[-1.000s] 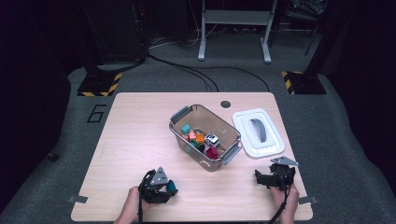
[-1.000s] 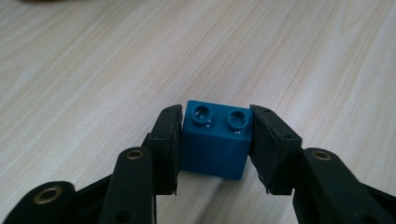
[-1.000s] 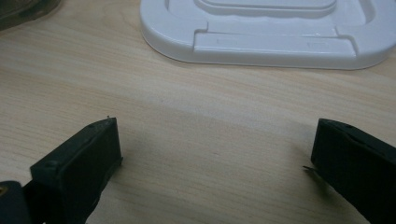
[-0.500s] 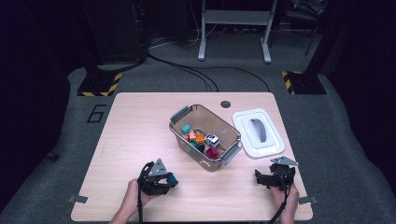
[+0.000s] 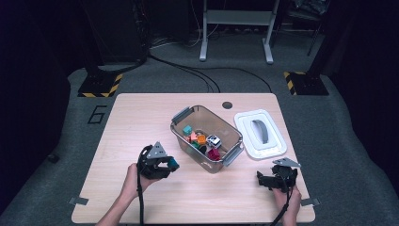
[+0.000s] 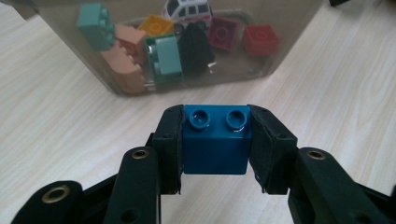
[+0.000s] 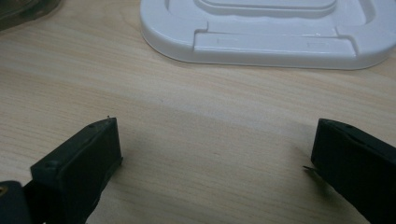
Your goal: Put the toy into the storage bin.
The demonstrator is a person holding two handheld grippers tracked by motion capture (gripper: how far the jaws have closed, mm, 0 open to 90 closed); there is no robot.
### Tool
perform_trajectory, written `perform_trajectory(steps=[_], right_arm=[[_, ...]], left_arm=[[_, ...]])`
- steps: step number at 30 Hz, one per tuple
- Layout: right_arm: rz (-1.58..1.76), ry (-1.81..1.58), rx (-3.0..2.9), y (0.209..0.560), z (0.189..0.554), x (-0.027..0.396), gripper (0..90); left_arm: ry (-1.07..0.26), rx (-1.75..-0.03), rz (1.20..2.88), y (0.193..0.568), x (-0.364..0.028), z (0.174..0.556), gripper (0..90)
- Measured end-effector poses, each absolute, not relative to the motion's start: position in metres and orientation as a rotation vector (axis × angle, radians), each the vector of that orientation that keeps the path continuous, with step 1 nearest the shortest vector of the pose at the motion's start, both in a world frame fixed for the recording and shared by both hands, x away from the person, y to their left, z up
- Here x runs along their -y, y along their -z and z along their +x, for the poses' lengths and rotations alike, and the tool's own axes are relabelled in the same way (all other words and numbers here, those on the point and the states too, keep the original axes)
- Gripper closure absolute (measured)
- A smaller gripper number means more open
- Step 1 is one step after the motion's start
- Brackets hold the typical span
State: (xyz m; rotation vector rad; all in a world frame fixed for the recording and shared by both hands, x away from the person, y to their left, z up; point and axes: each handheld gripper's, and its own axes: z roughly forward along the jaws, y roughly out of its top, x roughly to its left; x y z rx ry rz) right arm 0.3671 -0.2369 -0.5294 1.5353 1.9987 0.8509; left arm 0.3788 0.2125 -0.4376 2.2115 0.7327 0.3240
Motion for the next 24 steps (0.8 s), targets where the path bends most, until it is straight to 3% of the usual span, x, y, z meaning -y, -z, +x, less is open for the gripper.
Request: perform_trajectory(steps=[24], right_arm=[[1.541, -0.855, -1.995, 0.529, 0.367, 0.237, 0.9]], left_arm=[[-0.400, -0.673, 2.165, 0.367, -0.189, 0.421, 58.9]])
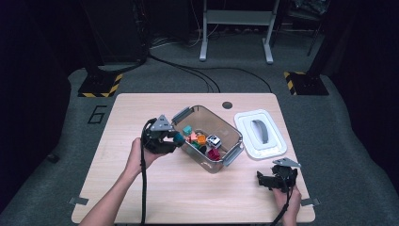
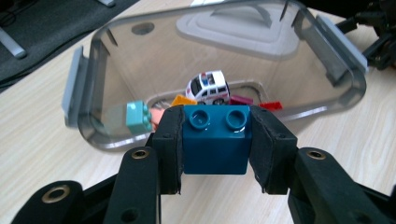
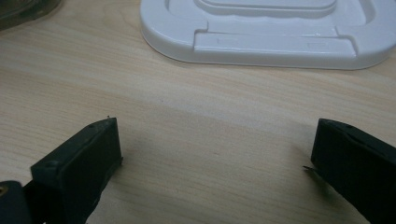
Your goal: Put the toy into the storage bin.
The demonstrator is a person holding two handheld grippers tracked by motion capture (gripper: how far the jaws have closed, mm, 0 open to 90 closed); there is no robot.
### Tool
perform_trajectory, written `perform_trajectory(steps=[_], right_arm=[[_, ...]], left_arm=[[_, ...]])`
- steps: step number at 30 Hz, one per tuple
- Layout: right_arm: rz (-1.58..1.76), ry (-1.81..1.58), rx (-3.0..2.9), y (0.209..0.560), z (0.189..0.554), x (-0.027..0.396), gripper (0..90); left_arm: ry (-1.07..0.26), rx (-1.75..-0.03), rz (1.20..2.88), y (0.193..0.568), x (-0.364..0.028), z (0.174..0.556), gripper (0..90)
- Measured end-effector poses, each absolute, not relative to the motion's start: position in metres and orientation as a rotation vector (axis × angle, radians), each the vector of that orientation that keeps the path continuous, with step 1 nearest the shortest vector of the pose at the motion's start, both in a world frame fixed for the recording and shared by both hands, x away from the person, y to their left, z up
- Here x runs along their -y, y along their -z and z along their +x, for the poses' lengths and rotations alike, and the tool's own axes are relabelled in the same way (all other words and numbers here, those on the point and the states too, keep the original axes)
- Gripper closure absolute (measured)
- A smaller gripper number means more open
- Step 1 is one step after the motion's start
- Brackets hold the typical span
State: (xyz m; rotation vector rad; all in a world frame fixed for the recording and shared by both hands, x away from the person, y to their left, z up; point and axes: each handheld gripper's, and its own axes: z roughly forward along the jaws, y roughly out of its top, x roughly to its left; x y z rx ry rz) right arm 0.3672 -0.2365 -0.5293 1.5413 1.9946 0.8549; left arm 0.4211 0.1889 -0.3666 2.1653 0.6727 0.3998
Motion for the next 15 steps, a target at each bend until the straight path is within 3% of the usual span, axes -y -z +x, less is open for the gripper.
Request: perform_trajectory(steps=[15], right_arm=[[1.545, -0.858, -1.994, 0.529, 0.367, 0.237, 1.0]], left_arm=[[-0.374, -0.669, 2.191, 0.359, -0.156, 0.446, 58.9]])
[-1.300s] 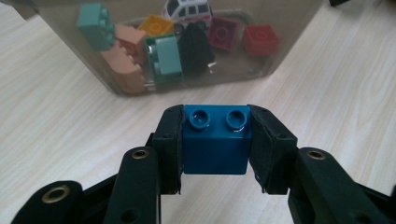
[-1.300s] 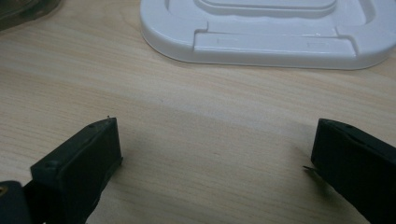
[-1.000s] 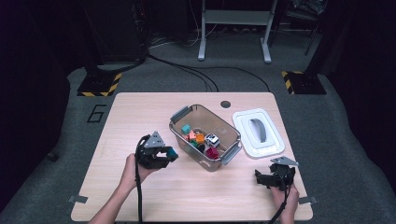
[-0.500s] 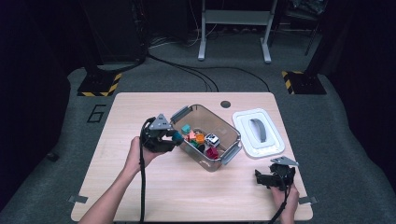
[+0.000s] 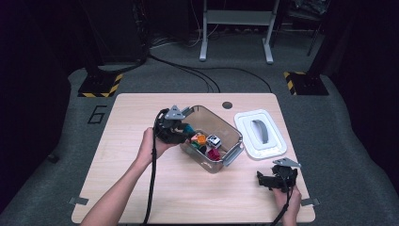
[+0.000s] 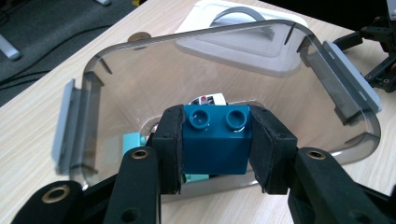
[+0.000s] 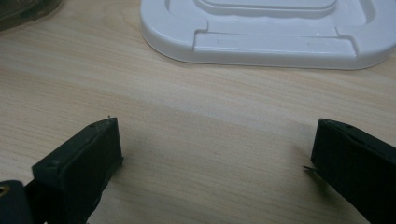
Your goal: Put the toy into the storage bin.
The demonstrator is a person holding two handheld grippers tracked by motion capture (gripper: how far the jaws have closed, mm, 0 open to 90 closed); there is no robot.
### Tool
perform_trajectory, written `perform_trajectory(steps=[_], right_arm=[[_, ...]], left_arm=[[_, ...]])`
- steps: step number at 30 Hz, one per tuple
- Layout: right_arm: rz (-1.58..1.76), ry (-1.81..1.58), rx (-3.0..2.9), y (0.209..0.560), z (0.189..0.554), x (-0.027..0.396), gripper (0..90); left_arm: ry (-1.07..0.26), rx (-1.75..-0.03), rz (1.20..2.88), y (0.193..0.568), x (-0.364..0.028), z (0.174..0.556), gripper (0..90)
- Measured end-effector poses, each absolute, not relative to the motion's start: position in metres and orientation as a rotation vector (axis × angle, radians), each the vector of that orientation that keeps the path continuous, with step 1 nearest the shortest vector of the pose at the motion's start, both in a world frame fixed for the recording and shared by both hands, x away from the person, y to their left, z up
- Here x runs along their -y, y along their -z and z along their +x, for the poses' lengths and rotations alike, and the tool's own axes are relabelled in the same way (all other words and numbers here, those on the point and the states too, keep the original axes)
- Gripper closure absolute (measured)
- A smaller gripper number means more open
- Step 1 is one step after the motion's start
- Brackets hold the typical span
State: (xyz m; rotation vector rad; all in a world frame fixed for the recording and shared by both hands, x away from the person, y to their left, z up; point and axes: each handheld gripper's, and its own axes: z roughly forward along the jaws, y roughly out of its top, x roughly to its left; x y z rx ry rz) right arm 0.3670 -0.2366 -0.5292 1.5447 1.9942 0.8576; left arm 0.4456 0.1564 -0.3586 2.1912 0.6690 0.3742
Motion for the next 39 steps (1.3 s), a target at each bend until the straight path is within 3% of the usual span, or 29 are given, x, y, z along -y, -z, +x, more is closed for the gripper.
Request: perform_trajectory(steps=[29, 31, 39], right_arm=[[1.545, -0.859, -1.994, 0.529, 0.367, 0.237, 1.2], [1.546, -0.860, -1.994, 0.529, 0.367, 0.237, 1.1], [1.546, -0.860, -1.995, 0.529, 0.367, 0.237, 1.3]], left_arm=[[-0.152, -0.708, 2.296, 0.390, -0.121, 0.449, 57.8], [-0.148, -0.710, 2.292, 0.389, -0.121, 0.448, 55.3], [-0.193, -0.741, 2.262, 0.380, -0.132, 0.439, 31.8]])
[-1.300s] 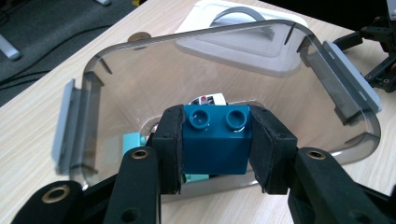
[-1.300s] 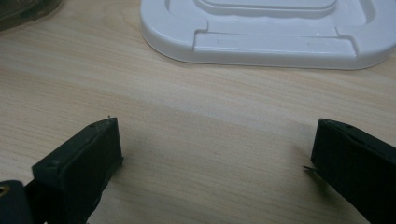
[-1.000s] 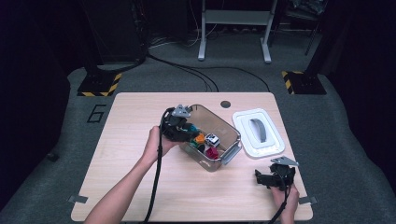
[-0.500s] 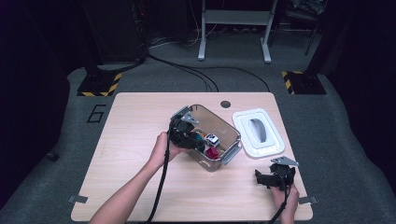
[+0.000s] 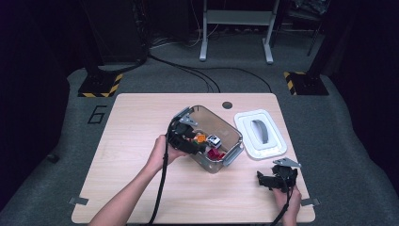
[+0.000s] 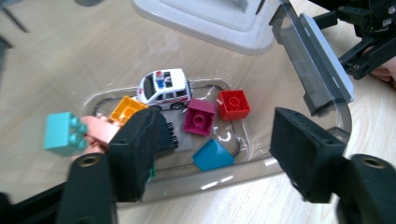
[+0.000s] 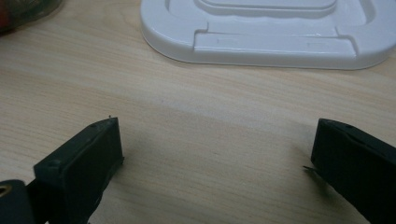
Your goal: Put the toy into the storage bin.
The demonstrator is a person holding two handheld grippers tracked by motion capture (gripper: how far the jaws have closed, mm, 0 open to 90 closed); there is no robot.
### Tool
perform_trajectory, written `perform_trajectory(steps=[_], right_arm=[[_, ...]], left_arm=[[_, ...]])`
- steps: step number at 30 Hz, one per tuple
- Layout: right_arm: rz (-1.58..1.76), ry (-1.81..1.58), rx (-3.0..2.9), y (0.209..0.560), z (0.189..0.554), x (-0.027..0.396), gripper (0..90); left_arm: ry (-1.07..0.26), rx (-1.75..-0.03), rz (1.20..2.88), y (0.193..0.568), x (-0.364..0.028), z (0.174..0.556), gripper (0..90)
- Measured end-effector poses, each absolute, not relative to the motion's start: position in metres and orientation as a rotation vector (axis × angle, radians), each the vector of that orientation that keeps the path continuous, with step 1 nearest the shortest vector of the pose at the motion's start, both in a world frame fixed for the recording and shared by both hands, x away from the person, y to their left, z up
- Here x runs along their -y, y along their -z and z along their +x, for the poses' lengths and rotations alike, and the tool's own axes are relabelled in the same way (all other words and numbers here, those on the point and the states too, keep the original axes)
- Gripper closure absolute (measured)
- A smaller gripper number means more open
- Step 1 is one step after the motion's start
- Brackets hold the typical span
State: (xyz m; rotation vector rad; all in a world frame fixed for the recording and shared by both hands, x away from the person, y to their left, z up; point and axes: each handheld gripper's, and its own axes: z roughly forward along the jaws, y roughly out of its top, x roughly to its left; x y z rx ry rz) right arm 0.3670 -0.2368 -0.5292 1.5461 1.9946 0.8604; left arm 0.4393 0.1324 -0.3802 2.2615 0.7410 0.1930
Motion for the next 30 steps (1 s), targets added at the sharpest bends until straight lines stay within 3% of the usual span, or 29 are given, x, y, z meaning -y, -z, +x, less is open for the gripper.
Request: perform_trajectory(steps=[9, 30], right_arm=[[1.547, -0.860, -1.994, 0.529, 0.367, 0.237, 1.3], [1.535, -0.851, -1.998, 0.529, 0.367, 0.237, 1.2]], left_arm=[[-0.267, -0.790, 2.229, 0.375, -0.164, 0.424, 17.7], [-0.337, -0.999, 2.206, 0.429, -0.236, 0.419, 12.1]])
